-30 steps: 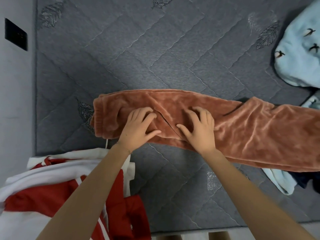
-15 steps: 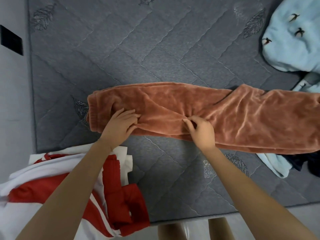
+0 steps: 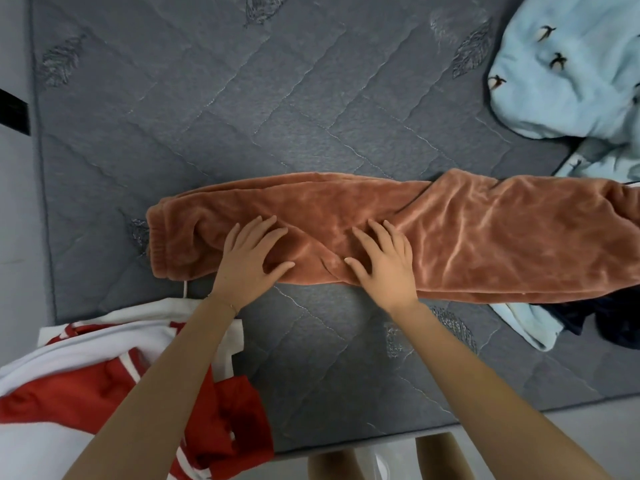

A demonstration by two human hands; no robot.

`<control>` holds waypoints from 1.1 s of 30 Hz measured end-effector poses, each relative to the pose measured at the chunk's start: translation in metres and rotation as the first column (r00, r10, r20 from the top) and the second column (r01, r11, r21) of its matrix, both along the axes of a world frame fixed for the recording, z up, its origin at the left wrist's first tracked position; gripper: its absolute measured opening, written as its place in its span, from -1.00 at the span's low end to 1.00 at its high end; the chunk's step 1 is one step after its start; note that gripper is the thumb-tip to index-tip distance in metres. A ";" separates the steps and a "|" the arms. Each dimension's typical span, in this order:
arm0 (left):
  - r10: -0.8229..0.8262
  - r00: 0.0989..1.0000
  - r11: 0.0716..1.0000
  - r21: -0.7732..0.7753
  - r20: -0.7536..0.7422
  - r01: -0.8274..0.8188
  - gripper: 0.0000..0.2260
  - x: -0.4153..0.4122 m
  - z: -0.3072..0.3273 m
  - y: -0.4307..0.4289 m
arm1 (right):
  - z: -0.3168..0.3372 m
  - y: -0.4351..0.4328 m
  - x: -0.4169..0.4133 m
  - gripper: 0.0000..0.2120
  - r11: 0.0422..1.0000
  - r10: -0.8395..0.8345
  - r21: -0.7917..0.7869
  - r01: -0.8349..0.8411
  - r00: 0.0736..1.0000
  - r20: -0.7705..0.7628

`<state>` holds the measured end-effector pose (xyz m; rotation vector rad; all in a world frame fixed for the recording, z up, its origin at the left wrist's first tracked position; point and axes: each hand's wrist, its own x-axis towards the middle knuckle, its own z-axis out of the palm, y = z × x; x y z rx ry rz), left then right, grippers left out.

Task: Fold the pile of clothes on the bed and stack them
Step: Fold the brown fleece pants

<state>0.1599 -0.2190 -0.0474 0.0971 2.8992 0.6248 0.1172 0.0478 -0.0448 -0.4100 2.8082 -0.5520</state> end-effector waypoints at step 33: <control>-0.215 0.971 0.976 0.001 0.109 0.216 -0.43 -0.152 0.004 0.432 | 0.037 0.385 -0.134 -0.43 0.942 -0.282 0.151 0.299 0.951 -0.125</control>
